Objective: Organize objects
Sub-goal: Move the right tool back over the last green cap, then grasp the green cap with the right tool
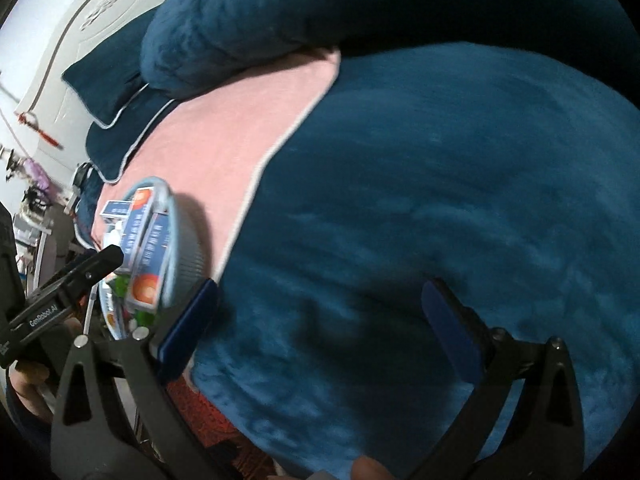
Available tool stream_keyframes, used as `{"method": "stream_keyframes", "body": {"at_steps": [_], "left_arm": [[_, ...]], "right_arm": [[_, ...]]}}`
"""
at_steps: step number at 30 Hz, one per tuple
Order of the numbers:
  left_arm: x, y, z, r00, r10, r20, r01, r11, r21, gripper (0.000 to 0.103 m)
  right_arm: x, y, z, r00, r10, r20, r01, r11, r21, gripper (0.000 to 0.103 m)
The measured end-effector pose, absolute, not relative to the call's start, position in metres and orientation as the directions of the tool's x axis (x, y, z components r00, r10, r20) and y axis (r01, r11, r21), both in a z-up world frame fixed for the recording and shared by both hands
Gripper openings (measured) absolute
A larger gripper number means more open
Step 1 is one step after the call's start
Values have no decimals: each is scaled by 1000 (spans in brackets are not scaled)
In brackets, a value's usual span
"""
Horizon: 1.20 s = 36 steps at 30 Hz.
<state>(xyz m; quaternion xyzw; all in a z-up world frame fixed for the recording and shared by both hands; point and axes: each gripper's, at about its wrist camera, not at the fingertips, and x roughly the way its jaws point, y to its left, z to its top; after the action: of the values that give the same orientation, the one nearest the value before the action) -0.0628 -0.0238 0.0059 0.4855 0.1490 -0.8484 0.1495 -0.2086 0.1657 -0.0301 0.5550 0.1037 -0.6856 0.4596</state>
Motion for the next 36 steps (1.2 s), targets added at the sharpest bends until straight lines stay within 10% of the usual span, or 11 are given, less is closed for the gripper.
{"method": "stream_keyframes", "body": {"at_steps": [16,20,23,36], "left_arm": [[-85,41,-36,-408,-17,-913,254,-962,-96,102],[-82,41,-37,-406,-10,-914,252,-962,-102,102],[-79,37,-35,-412,-9,-911,255,-961,-105,102],[-37,-34,23,-524,-94,-846,374,-918,-130,102]], "right_arm": [[-254,272,-97,-4,-394,-919,584,-747,318,100],[-244,263,-114,-8,-305,-952,632,-739,232,73],[-241,261,-124,-17,-233,-972,648,-743,167,31],[-164,173,-27,100,-470,-877,807,-477,348,31]]}}
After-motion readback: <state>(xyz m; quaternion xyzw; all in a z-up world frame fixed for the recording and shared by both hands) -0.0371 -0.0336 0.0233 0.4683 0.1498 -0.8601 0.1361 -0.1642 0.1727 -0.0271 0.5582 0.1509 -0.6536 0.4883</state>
